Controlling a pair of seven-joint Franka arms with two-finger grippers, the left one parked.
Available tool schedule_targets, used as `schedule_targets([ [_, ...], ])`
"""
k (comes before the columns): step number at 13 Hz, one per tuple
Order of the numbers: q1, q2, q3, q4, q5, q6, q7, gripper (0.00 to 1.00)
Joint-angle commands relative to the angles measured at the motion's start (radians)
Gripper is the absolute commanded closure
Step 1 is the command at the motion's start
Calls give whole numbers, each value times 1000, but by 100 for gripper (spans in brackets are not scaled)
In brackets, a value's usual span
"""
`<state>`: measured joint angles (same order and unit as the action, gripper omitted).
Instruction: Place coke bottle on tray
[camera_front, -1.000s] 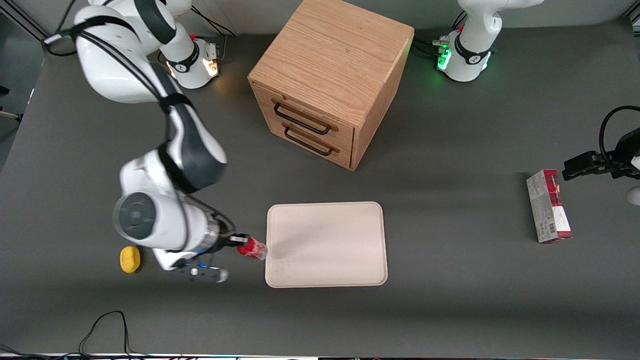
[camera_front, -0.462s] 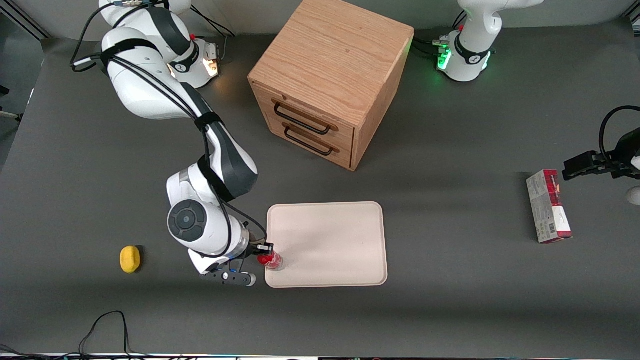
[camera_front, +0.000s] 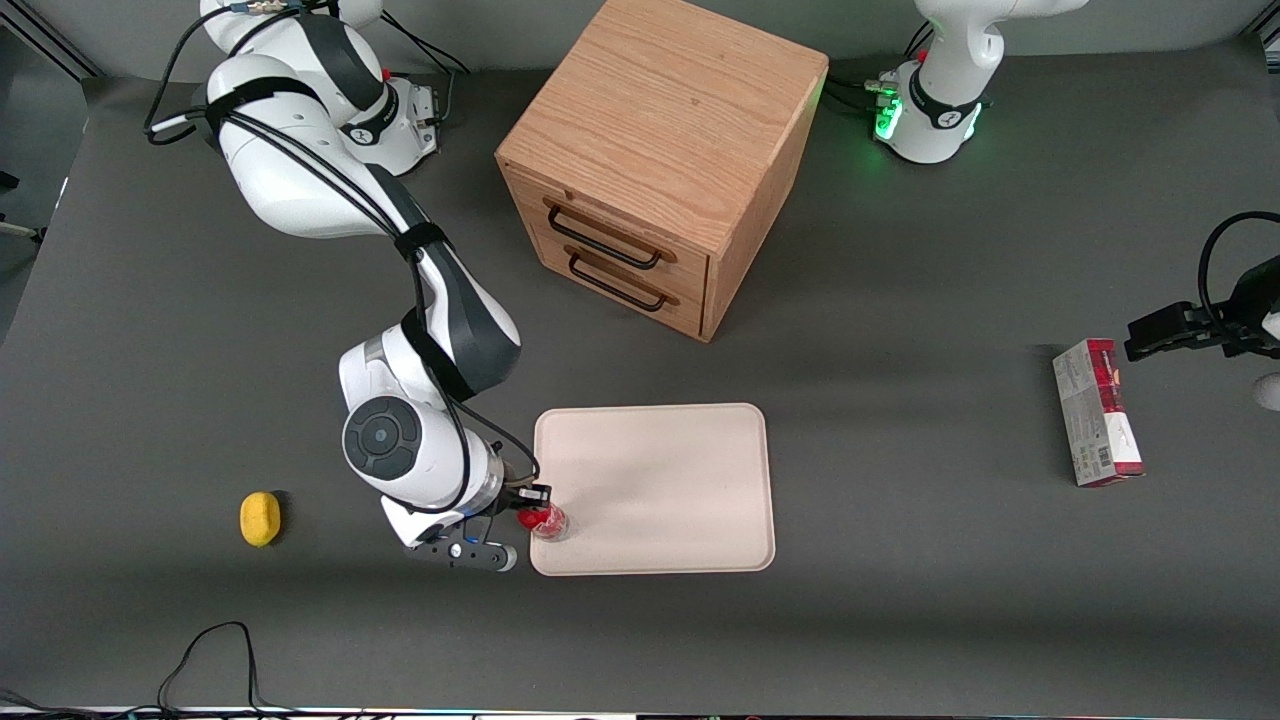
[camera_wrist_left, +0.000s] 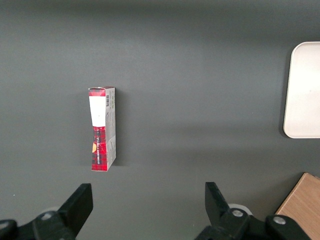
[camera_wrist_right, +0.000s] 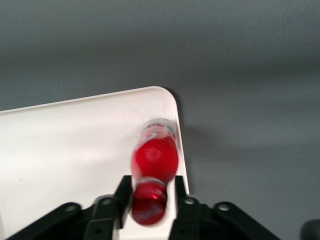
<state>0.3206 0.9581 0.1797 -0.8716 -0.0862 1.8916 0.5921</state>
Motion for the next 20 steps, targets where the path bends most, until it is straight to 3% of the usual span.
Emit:
schedule_targets([
  [1,14,13,1,43,-46,-2,32,0],
  [8,11,-1,3,40,-46,-16,32,0],
  [12,-21,-94,3,16,-33,-190,-33,0],
  [14,-85,-241,4,-143,-26,-267,-141,0],
  [18,-214,-707,-3,-762,46,-80,-335,0],
  [20,-245,-853,-46,-880,94,-101,-395,0],
])
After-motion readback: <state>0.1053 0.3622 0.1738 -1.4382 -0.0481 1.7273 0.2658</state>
